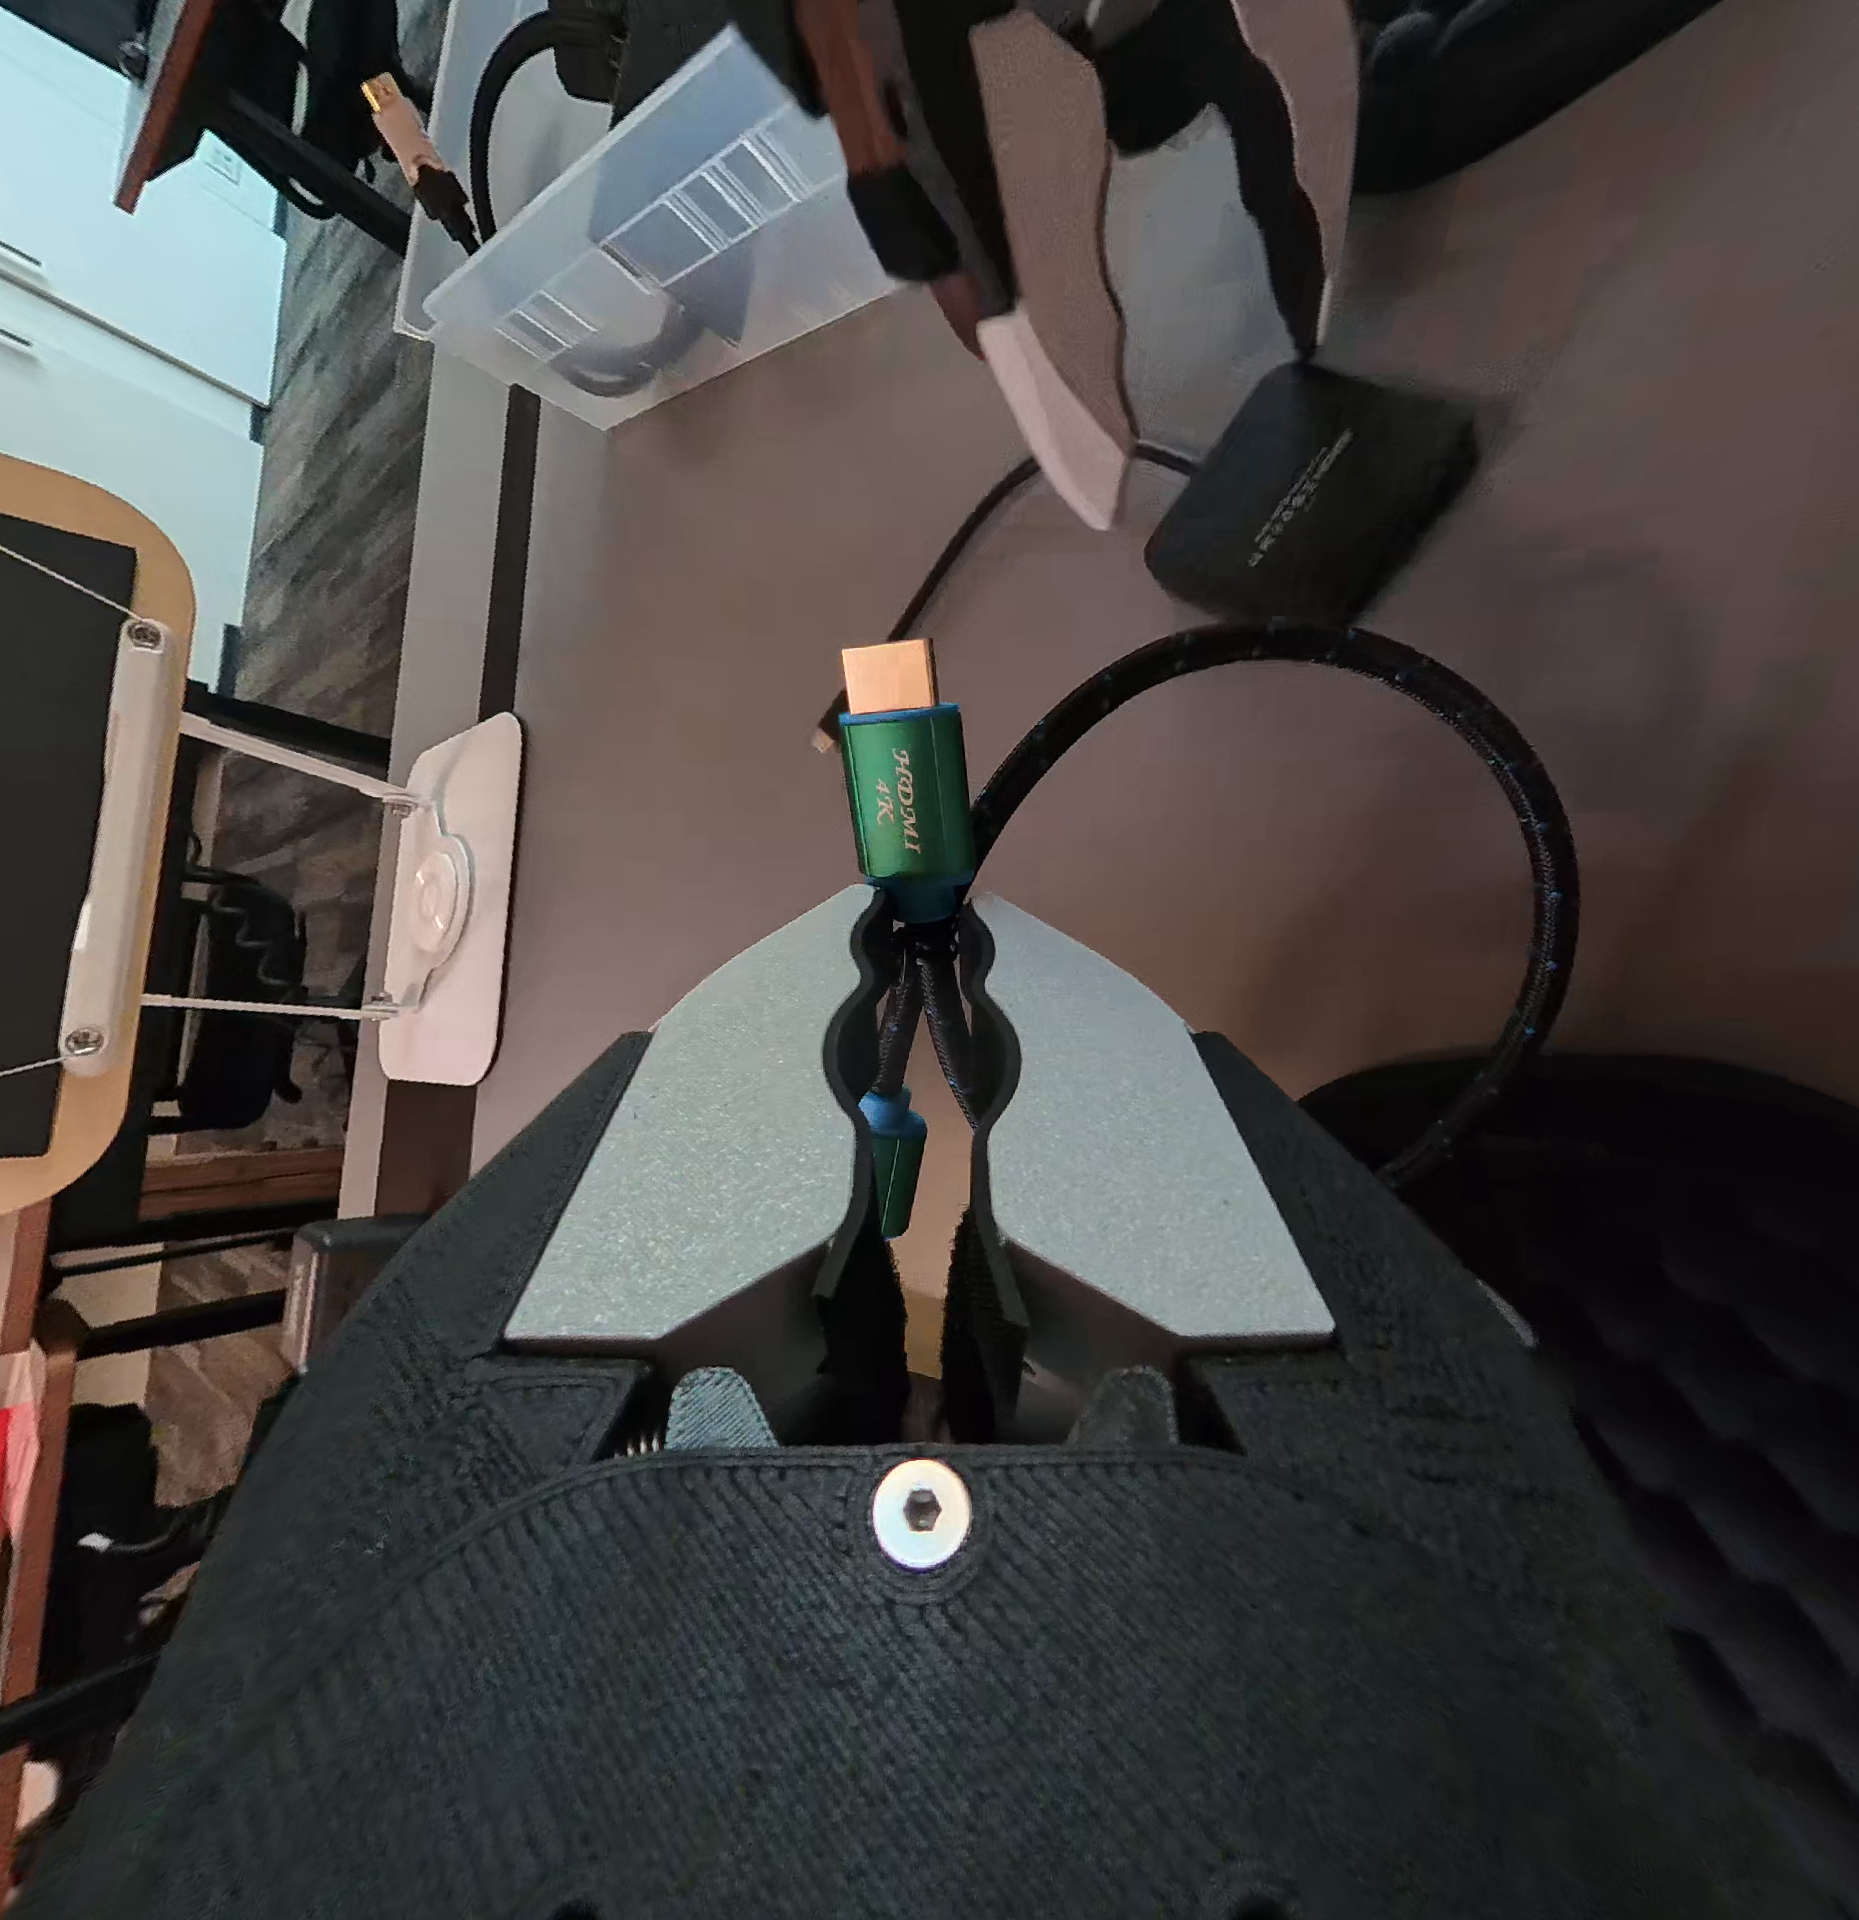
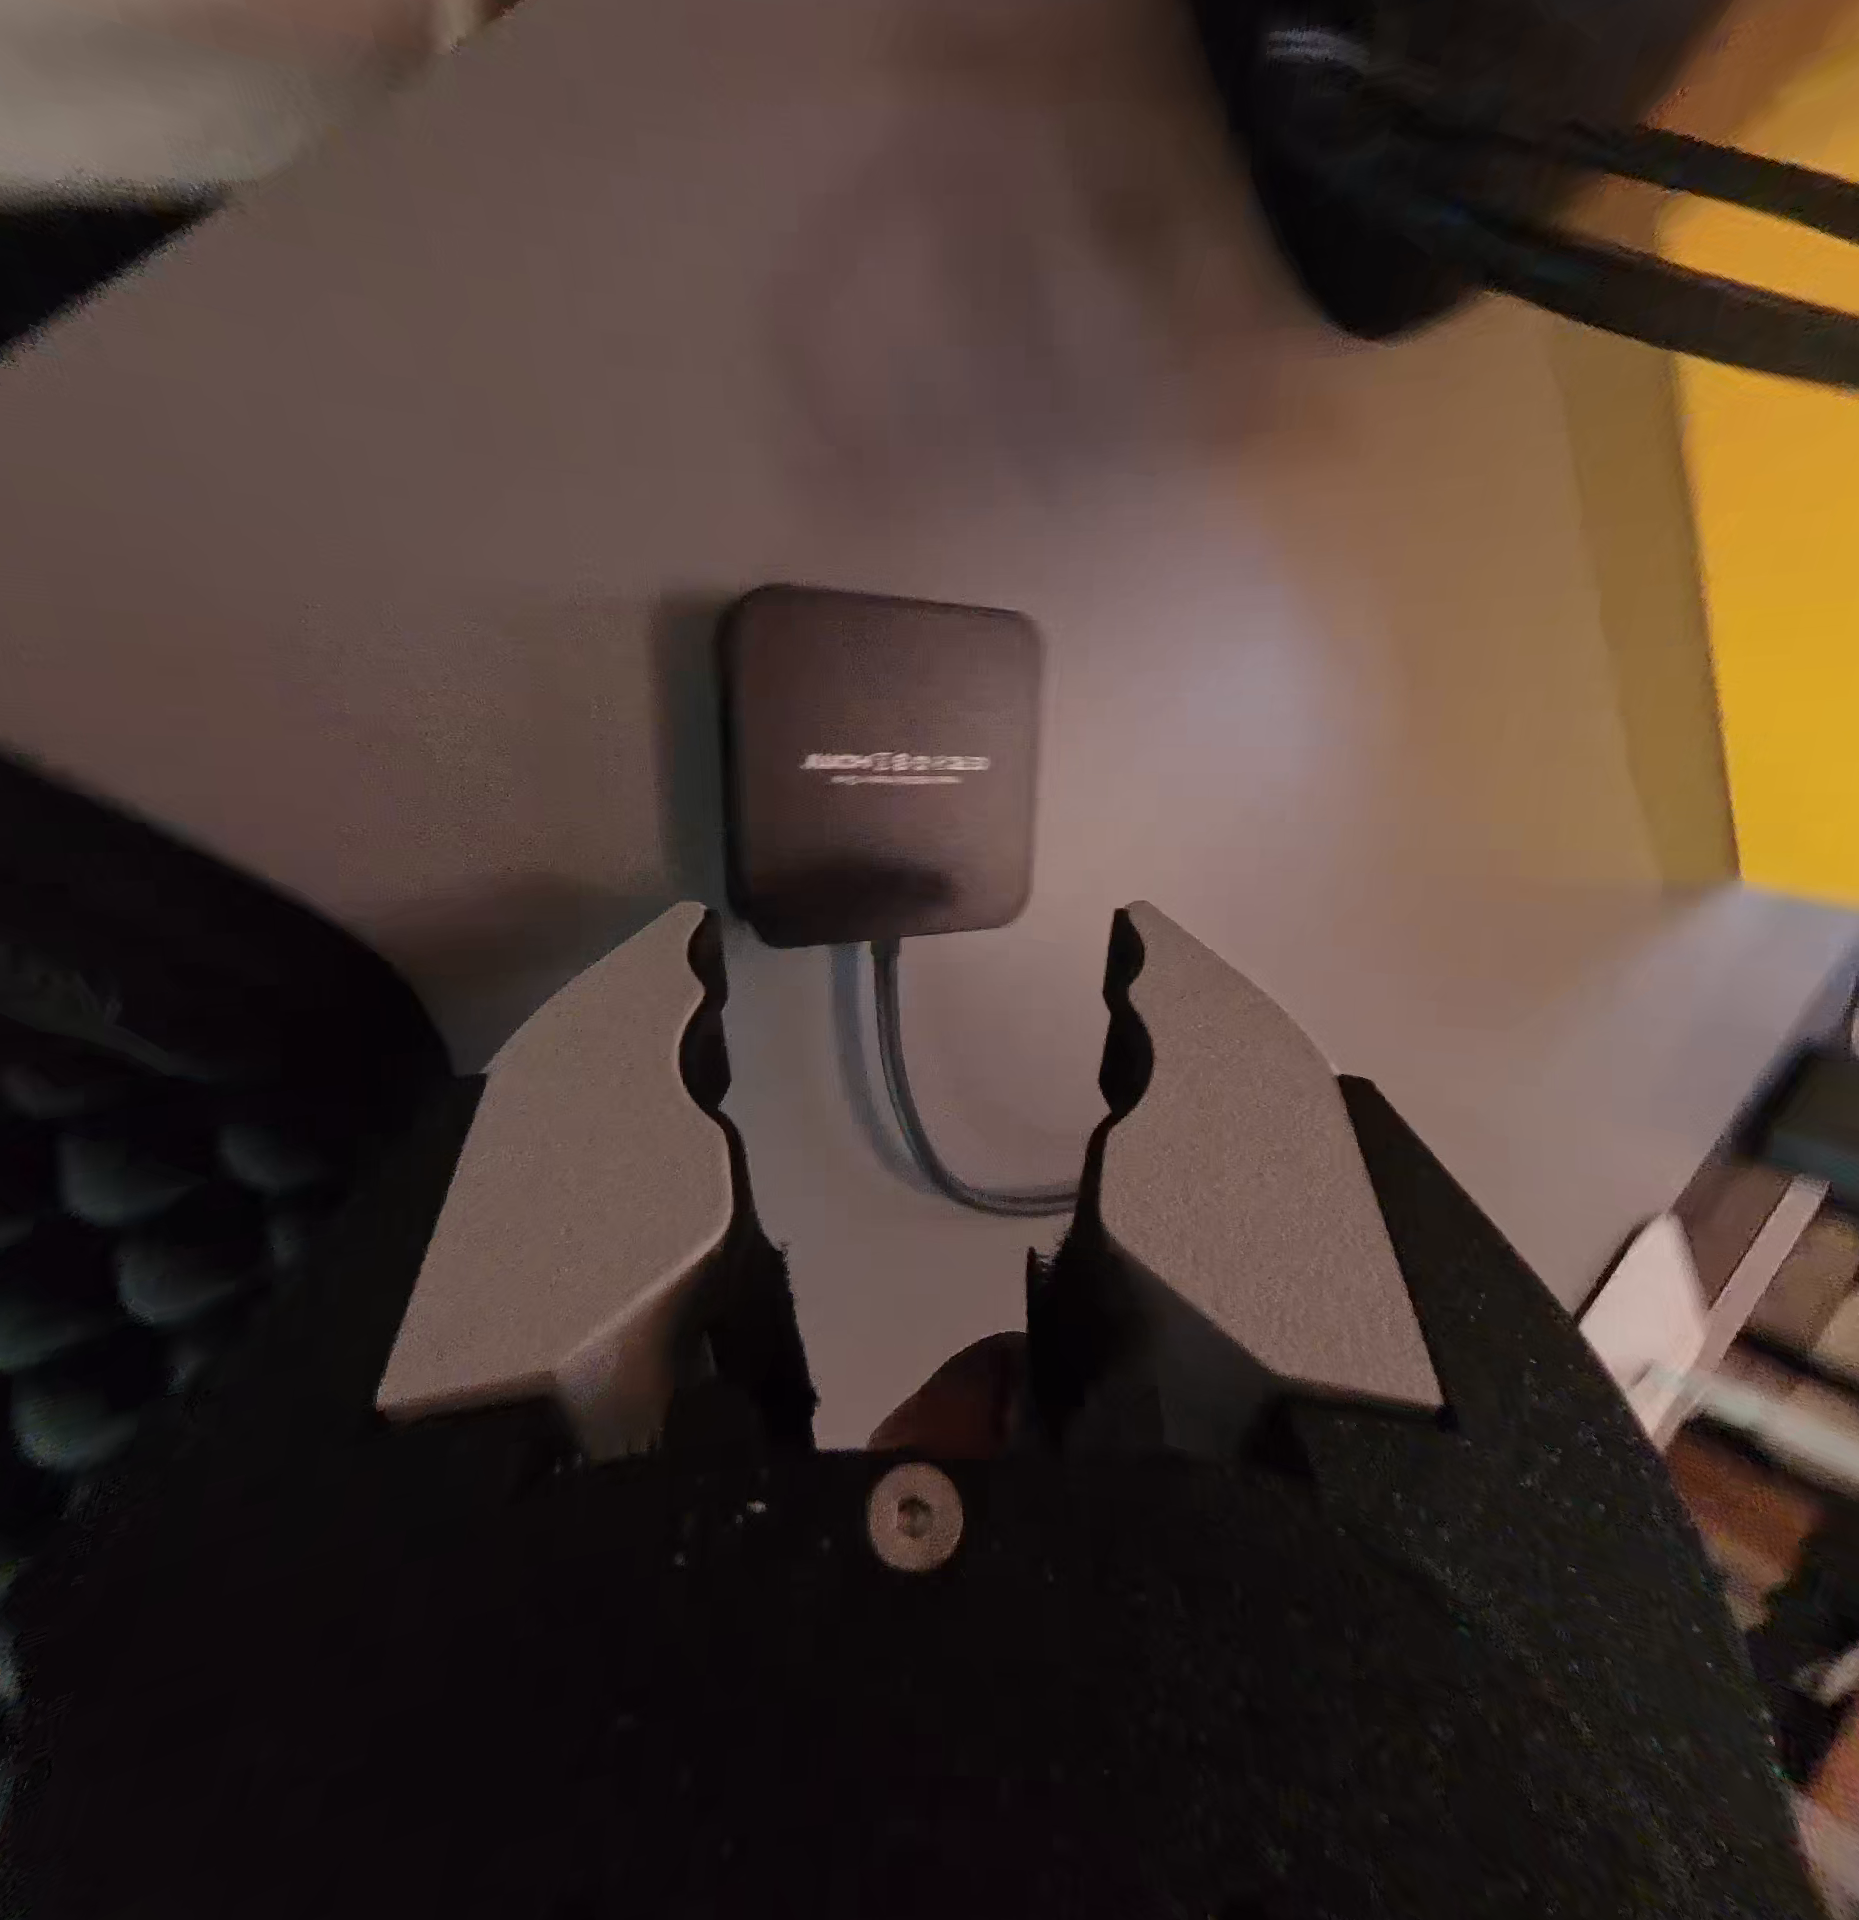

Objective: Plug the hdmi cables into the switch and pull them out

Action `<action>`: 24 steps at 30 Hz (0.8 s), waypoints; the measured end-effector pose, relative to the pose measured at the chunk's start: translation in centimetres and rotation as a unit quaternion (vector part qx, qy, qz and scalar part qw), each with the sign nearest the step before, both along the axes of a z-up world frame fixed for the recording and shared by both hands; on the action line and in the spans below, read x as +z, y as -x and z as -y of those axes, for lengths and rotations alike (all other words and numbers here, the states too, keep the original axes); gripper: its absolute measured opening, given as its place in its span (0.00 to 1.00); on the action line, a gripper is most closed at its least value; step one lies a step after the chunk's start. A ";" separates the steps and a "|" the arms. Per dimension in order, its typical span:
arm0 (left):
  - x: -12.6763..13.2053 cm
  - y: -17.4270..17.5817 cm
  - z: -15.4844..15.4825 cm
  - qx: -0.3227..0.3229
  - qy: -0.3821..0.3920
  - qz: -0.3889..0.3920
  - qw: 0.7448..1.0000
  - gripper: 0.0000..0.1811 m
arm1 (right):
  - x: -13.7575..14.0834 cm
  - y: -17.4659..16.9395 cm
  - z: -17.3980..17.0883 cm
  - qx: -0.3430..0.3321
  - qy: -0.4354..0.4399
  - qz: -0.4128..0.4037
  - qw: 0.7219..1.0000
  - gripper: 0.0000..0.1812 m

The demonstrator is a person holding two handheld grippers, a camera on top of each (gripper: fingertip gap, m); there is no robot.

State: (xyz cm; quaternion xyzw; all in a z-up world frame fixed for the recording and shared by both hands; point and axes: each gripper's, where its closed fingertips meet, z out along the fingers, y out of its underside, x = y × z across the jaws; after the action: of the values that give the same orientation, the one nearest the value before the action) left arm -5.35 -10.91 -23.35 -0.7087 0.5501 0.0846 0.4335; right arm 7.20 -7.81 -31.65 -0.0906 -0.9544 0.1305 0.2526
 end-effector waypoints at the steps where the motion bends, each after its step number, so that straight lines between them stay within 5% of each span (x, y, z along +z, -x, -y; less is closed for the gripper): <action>1: -0.1 0.1 -0.1 0.004 0.002 -0.001 1.000 0.07 | 0.8 0.1 0.2 -0.056 0.048 -0.009 0.997 0.43; 3: -0.3 0.3 -0.3 0.011 0.006 -0.007 1.000 0.07 | 2.8 0.5 0.6 -0.213 0.191 -0.015 0.958 0.52; 6: -0.5 0.1 -0.4 0.014 0.013 -0.006 1.000 0.07 | 3.4 0.6 1.3 -0.460 0.352 0.000 0.815 0.60; 7: -0.6 0.0 -0.5 0.014 0.016 -0.004 1.000 0.07 | 3.0 0.5 1.4 -0.522 0.371 -0.015 0.768 0.60; 9: -0.8 -0.2 -0.6 0.011 0.021 -0.001 1.000 0.07 | 1.3 0.1 1.5 -0.600 0.336 -0.050 0.724 0.60; 13: -1.1 -0.6 -0.7 -0.001 0.028 0.004 1.000 0.07 | -2.8 0.7 3.4 -0.643 0.272 -0.013 0.716 0.59; 16: -1.1 -0.5 -0.7 -0.001 0.027 0.007 1.000 0.07 | -2.4 1.6 1.5 -0.659 0.285 -0.051 0.694 0.42; 19: -1.1 -0.5 -0.5 0.002 0.026 0.015 1.000 0.07 | -2.1 1.2 0.7 -0.632 0.287 -0.057 0.718 0.38; 24: -1.1 -1.2 -0.3 -0.003 0.027 0.011 1.000 0.07 | 7.7 1.2 0.7 -0.453 0.421 -0.218 0.755 0.38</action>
State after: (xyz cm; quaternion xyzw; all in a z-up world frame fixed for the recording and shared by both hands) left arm -4.11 -10.66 -24.44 -0.7197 0.5496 0.0609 0.4199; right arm 6.04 -8.52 -23.97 -0.5786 -0.5697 0.4057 0.4195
